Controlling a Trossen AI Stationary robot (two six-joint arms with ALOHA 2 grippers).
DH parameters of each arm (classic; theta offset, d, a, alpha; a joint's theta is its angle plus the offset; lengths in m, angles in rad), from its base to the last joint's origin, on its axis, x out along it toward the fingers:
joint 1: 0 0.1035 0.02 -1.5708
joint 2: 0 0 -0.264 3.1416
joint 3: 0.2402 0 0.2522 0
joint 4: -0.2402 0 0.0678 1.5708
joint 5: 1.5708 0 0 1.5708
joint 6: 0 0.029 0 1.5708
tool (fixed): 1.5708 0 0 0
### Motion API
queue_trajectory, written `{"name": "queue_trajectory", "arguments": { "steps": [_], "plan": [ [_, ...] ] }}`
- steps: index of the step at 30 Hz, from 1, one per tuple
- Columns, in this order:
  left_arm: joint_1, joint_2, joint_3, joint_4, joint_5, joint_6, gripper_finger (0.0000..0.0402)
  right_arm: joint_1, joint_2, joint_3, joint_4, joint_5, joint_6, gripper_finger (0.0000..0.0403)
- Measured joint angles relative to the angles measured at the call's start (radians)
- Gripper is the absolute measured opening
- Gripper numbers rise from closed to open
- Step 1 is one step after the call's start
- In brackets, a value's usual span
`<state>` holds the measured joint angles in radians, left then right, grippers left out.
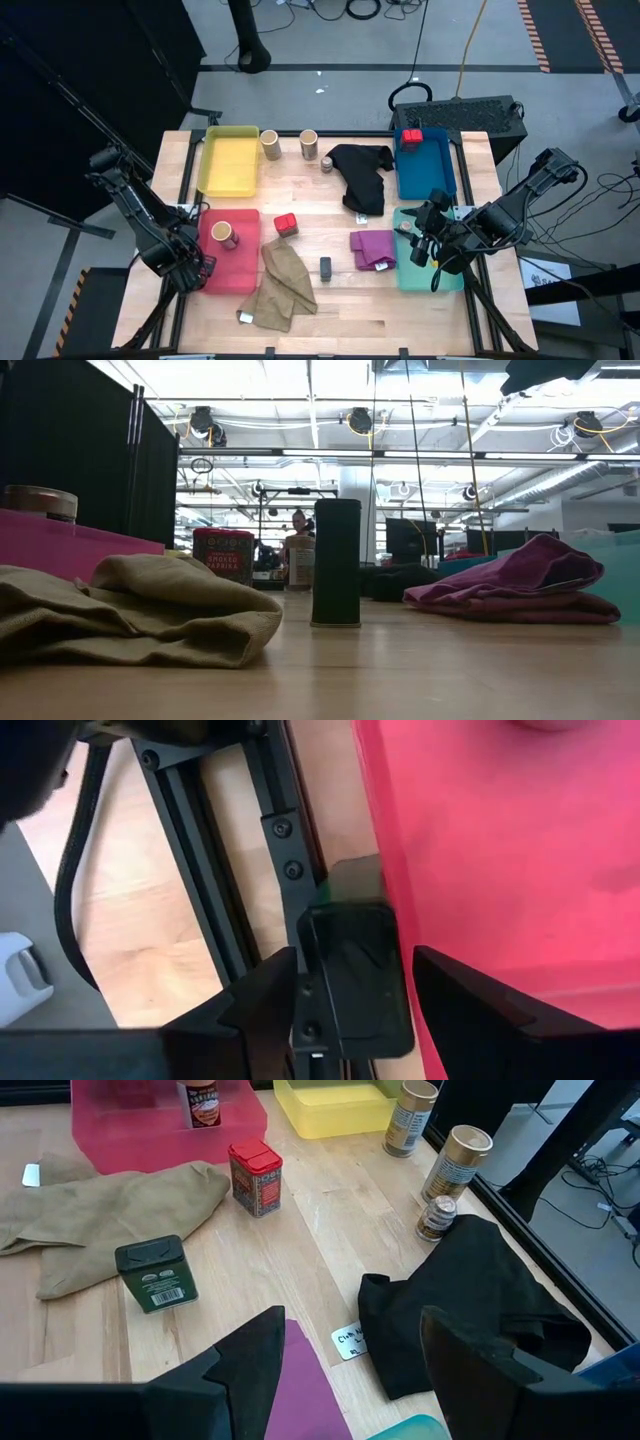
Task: Sort spices by type
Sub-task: Put the left black seasoning can into the yellow bin
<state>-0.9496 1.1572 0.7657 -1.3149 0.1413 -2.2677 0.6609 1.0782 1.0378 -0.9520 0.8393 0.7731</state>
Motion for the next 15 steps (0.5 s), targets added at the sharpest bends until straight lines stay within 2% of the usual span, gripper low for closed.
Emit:
{"name": "queue_trajectory", "arguments": {
  "steps": [4, 15],
  "plan": [
    [0.000, 0.000, 0.000, 0.000, 0.000, 0.004, 0.0198, 0.000, 0.000, 0.000, 0.000, 0.000, 0.000, 0.0215],
    [0.000, -0.001, 0.004, -0.007, 0.004, 0.004, 0.0108, 0.000, 0.000, 0.000, 0.000, 0.001, 0.000, 0.0215]
  ]
}}
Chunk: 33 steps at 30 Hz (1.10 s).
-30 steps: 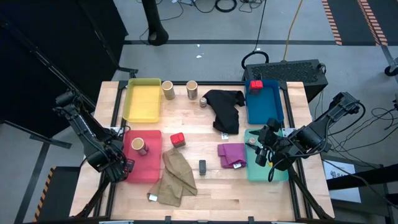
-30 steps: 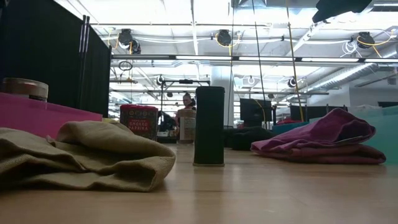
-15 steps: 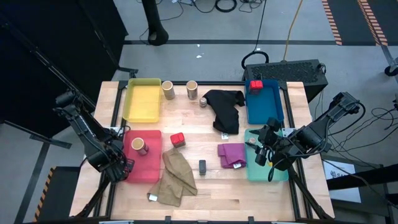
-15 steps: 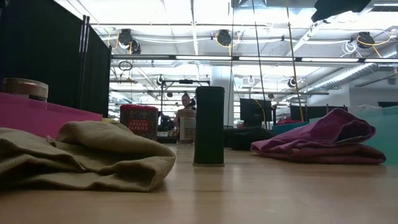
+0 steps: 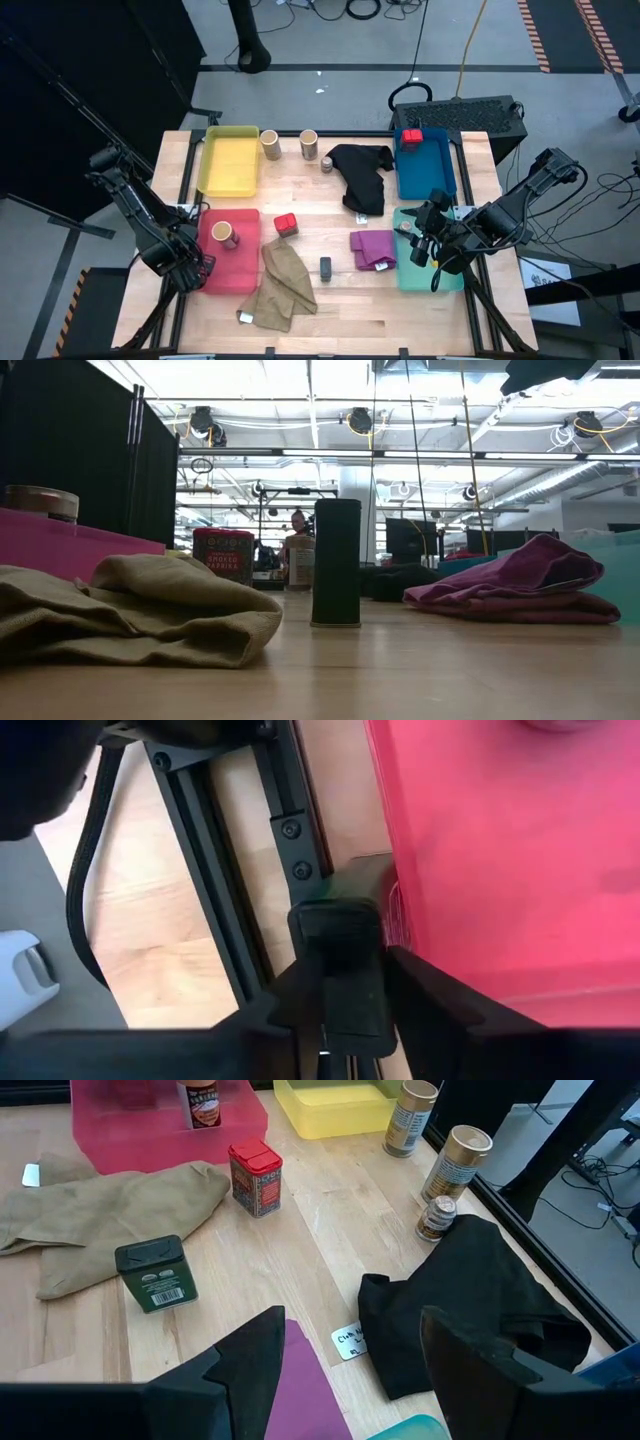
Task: Sort spices by type
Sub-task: Put the left black seasoning can into the yellow bin
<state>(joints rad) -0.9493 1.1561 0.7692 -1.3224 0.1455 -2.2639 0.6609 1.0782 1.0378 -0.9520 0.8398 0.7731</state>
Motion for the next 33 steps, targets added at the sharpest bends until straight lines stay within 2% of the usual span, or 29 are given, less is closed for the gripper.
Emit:
{"name": "queue_trajectory", "arguments": {
  "steps": [4, 8, 12, 18, 22, 26, 33],
  "plan": [
    [0.000, 0.000, 0.000, 0.000, 0.000, 0.000, 0.0092, 0.000, 0.000, 0.000, 0.000, 0.000, 0.000, 0.0215],
    [0.000, 0.000, -0.001, 0.006, -0.005, -0.005, 0.0094, 0.000, 0.000, 0.000, 0.000, 0.000, 0.000, 0.0215],
    [0.000, 0.000, -0.002, 0.010, -0.010, -0.006, 0.0125, 0.000, 0.000, 0.000, 0.000, 0.000, 0.000, 0.0215],
    [-0.001, 0.002, -0.005, 0.015, -0.008, -0.021, 0.0204, 0.000, 0.000, 0.000, 0.000, 0.000, 0.000, 0.0215],
    [-0.001, 0.002, -0.006, 0.014, -0.012, -0.026, 0.0243, 0.000, 0.000, 0.000, 0.000, 0.000, 0.000, 0.0215],
    [0.000, 0.002, -0.006, 0.030, -0.019, -0.003, 0.0258, 0.000, 0.000, 0.000, 0.000, 0.000, 0.000, 0.0215],
    [0.000, 0.002, -0.006, 0.089, -0.027, 0.021, 0.0260, 0.000, 0.000, 0.000, 0.000, 0.000, 0.000, 0.0215]
  ]
}}
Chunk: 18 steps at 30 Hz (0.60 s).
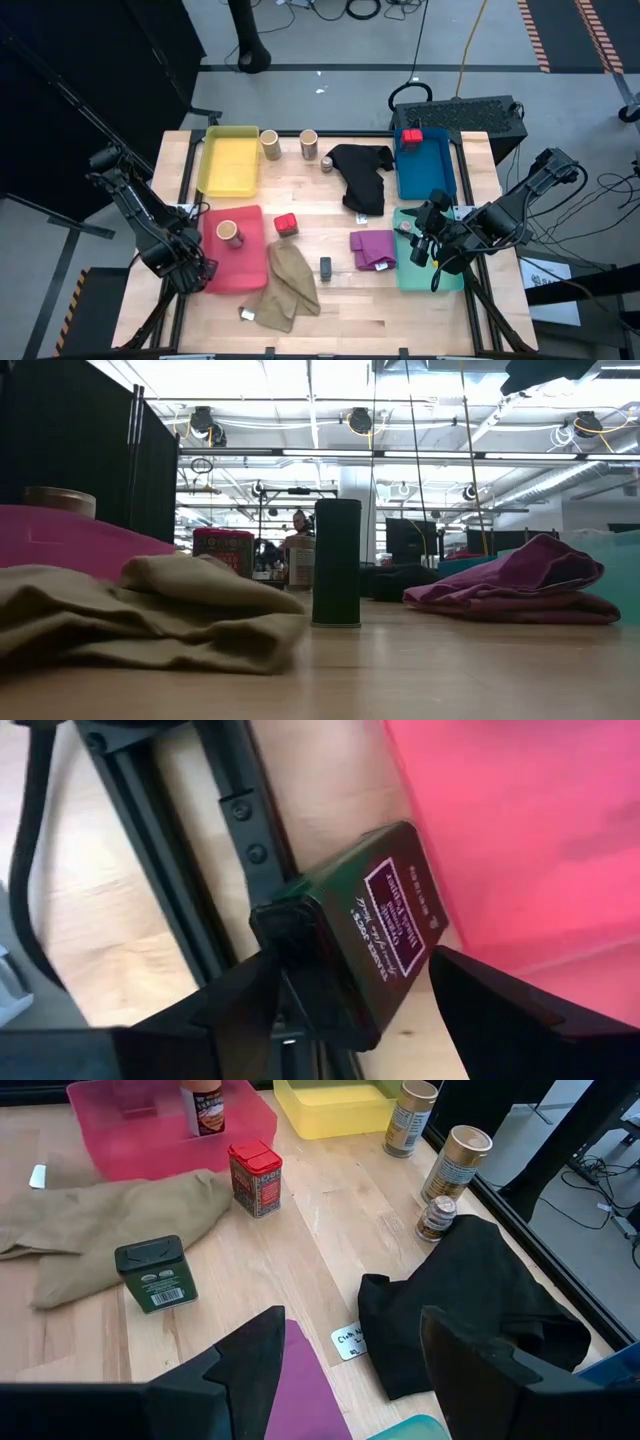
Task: Sort spices by type
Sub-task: Put the left black seasoning can into the yellow bin
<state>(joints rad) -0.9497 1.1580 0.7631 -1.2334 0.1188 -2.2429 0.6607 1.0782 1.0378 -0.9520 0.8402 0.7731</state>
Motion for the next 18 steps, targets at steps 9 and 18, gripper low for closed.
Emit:
{"name": "queue_trajectory", "arguments": {
  "steps": [9, 18],
  "plan": [
    [0.000, 0.000, 0.000, 0.037, 0.003, 0.024, 0.0260, 0.000, 0.000, 0.000, 0.000, 0.000, 0.000, 0.0215],
    [0.031, 0.000, 0.001, 0.032, 0.009, 0.041, 0.0260, 0.000, 0.000, 0.000, 0.000, 0.000, 0.000, 0.0215]
  ]
}}
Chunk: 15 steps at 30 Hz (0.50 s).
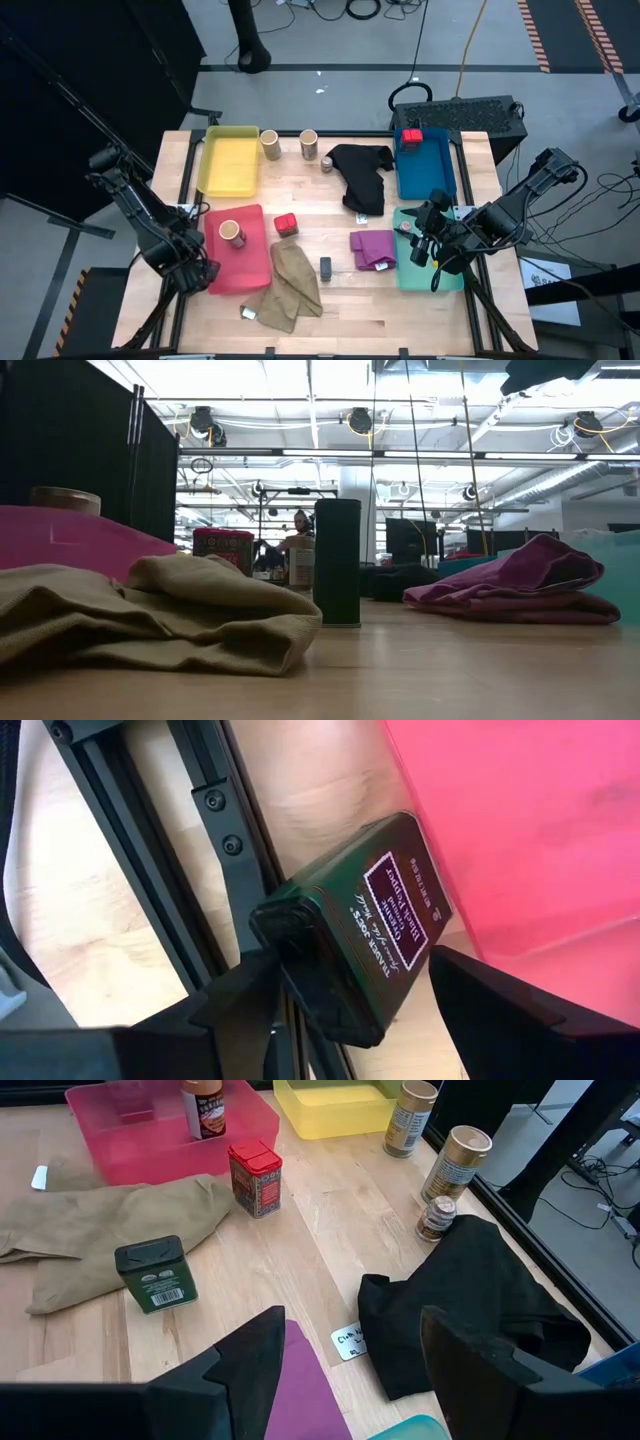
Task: Sort spices by type
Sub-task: Put the left black seasoning can into the yellow bin
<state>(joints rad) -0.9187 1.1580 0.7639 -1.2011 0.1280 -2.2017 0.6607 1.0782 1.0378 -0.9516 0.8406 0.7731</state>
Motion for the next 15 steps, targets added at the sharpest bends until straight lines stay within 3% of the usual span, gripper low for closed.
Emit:
{"name": "queue_trajectory", "arguments": {
  "steps": [15],
  "plan": [
    [0.082, 0.000, 0.028, 0.009, -0.018, 0.099, 0.0260, 0.000, 0.000, 0.000, 0.000, 0.000, 0.000, 0.0215]
  ]
}}
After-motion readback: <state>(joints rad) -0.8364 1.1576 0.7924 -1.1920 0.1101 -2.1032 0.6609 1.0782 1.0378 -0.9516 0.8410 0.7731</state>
